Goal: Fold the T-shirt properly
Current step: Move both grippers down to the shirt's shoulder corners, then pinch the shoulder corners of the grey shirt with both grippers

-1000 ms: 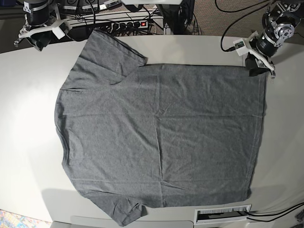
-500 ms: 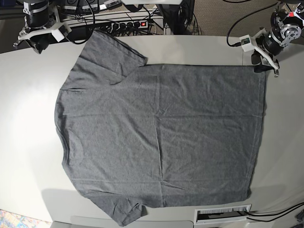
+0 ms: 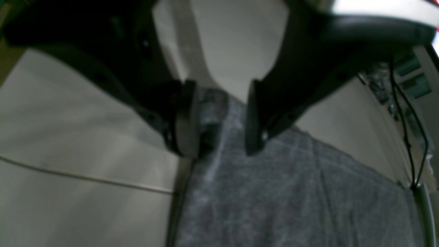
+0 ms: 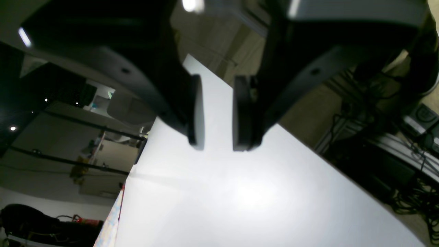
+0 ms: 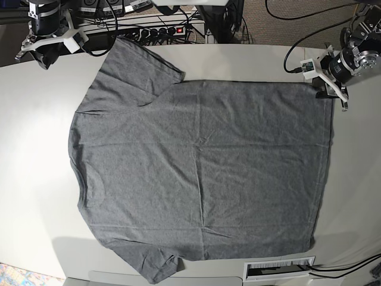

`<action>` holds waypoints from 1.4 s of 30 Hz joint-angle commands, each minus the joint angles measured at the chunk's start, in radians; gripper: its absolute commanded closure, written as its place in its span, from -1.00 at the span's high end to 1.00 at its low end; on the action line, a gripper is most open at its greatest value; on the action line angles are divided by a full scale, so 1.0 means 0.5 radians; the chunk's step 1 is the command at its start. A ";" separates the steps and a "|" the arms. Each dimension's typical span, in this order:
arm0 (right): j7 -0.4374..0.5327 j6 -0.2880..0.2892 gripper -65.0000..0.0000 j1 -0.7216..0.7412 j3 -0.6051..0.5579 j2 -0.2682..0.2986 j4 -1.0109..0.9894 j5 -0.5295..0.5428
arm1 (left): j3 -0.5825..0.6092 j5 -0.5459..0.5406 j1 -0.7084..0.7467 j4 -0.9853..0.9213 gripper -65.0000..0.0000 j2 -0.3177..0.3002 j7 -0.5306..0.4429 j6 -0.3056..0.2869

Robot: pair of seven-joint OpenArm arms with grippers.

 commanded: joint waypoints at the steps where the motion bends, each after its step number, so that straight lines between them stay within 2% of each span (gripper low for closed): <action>1: -0.008 -0.033 -0.52 -0.021 0.018 0.016 0.034 -0.033 | -0.004 -0.014 -0.005 0.004 -0.27 -0.030 -0.008 -0.021; 5: -0.008 -0.033 -0.52 -0.021 0.018 0.016 0.034 -0.037 | -0.004 -0.013 -0.034 -0.053 -0.37 -0.030 -0.014 -0.022; 8: -0.005 -0.033 -0.52 -0.021 0.018 0.016 0.034 -0.106 | -0.004 -0.013 -0.053 -0.095 -0.52 -0.030 -0.014 -0.024; 10: -0.006 -0.033 -0.52 -0.021 0.018 0.016 0.034 -0.179 | -0.004 -0.014 -0.053 -0.096 -0.67 -0.030 -0.014 -0.024; 13: -0.008 -0.033 -0.52 -0.021 0.018 0.016 0.034 -0.230 | -0.004 -0.014 -0.053 -0.095 -1.00 -0.031 -0.012 -0.024; 17: -0.007 -0.033 -0.52 -0.021 0.017 0.016 0.034 -0.233 | -0.004 -0.018 -0.049 -0.075 -1.00 -0.030 -0.012 -0.127; 20: 0.008 -0.029 -0.51 -0.021 0.017 0.017 0.034 -0.137 | -0.004 -0.043 -0.004 -0.006 -1.00 -0.030 -0.011 -0.166; 24: 0.087 0.094 -0.08 -0.021 0.015 0.017 0.034 0.010 | -0.004 -0.041 0.082 0.099 -1.00 -0.030 -0.006 -0.163; 28: 0.195 0.272 -0.07 0.012 0.015 0.017 0.034 0.142 | -0.003 -0.042 0.115 0.122 -1.00 -0.030 -0.006 -0.165; 34: 0.204 0.543 -0.07 0.149 0.015 0.016 0.034 0.449 | -0.003 -0.042 0.114 0.123 -1.00 -0.029 -0.008 -0.164; 42: 0.249 0.588 -0.07 0.158 0.015 0.015 0.030 0.616 | -0.003 -0.043 0.114 0.123 -1.00 -0.024 -0.030 -0.163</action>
